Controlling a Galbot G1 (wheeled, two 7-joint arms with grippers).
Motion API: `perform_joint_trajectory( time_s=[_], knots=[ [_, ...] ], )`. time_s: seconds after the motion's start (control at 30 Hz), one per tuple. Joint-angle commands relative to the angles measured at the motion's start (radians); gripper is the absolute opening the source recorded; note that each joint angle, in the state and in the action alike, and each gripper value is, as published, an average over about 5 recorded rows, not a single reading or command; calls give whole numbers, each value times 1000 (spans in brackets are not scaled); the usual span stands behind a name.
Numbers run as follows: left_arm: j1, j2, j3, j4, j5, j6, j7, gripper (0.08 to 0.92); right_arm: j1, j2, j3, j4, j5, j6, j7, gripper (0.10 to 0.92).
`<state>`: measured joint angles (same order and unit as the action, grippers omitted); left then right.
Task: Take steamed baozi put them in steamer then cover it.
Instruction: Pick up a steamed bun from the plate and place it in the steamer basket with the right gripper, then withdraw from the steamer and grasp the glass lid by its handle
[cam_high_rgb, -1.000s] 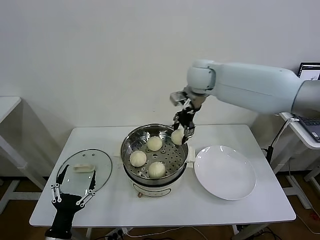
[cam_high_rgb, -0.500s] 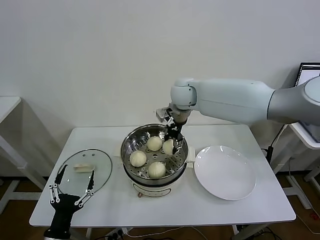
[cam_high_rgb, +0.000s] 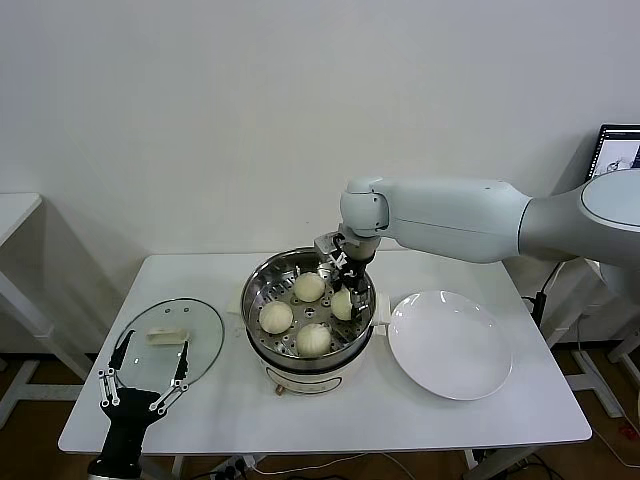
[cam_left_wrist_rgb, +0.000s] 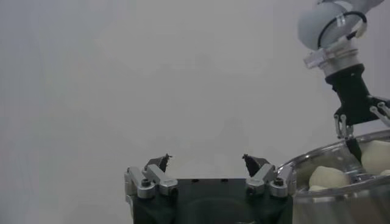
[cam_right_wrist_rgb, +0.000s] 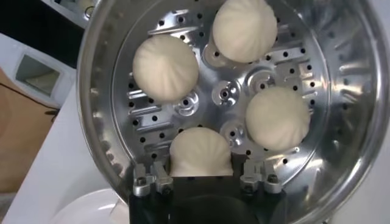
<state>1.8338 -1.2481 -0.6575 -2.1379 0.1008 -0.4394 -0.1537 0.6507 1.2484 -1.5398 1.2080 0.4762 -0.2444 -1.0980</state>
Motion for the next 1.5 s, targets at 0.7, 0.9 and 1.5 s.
perform_joint_trajectory(
  time_s=[0.7,0.9,1.5],
  knots=[
    [-132,31,11,60,218,103,-106,823,-313,-445,473,322,160,285,1127,823],
    [-176,43,13,75,297,191,-136,823,-767,-481,956,335,102,419,1394,823],
    [-248,68,-36,324,751,123,-157,823,-1828,-238,1954,416,-111,583,1310,823]
  ],
)
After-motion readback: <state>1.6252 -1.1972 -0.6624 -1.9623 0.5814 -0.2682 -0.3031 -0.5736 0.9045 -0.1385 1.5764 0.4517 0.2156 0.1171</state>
